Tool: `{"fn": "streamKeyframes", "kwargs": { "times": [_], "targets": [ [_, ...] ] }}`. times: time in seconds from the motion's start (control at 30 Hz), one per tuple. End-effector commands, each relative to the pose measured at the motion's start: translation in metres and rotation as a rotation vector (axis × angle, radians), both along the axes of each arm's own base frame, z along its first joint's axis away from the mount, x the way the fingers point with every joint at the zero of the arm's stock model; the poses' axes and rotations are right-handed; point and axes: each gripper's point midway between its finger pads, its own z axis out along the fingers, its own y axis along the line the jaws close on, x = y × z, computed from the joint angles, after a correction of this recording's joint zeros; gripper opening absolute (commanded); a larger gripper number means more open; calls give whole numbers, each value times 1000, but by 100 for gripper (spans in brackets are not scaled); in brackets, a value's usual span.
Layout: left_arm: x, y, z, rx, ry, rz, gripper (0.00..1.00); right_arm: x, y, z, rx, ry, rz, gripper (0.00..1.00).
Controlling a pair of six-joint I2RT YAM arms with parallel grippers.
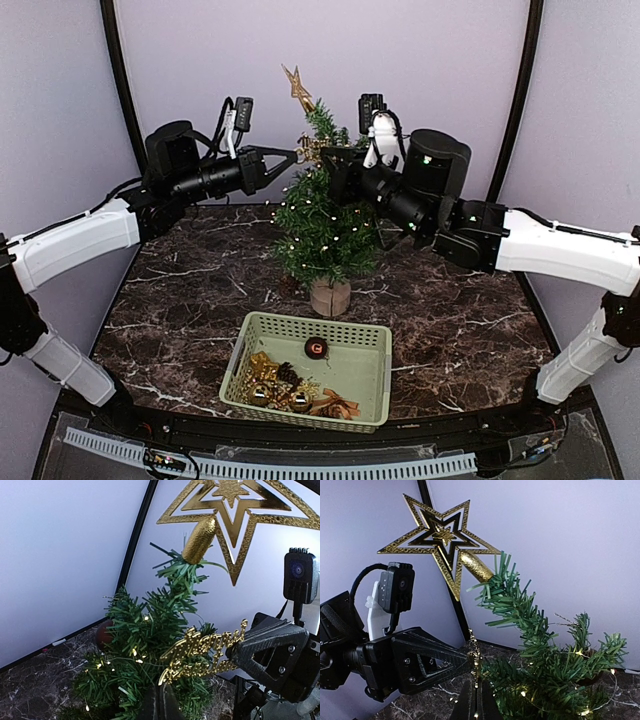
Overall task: Decorate the small christmas tree
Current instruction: Place the ornament words at the top of the tree.
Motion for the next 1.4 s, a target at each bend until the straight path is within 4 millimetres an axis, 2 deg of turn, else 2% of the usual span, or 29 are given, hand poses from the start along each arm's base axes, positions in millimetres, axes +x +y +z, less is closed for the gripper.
{"fn": "streamKeyframes", "kwargs": {
  "times": [0.0,0.53,0.93,1.13,1.27,1.37],
  "targets": [
    [3,-1,15,-37,-26,-8,0,0,-4,6,27,31,-32,0],
    [9,-10,9,-38,-5,-35,0,11,-24,-5,54,74,-128,0],
    [14,-13,1,-26,8,-36,1,14,-23,-14,52,97,-135,0],
    [13,-3,4,-12,-17,12,17,14,-27,-13,60,100,-146,1],
    [12,7,6,5,-30,59,30,11,-32,-9,76,93,-139,15],
    [9,15,5,12,-29,82,40,6,-36,-5,98,83,-125,20]
  ]
}}
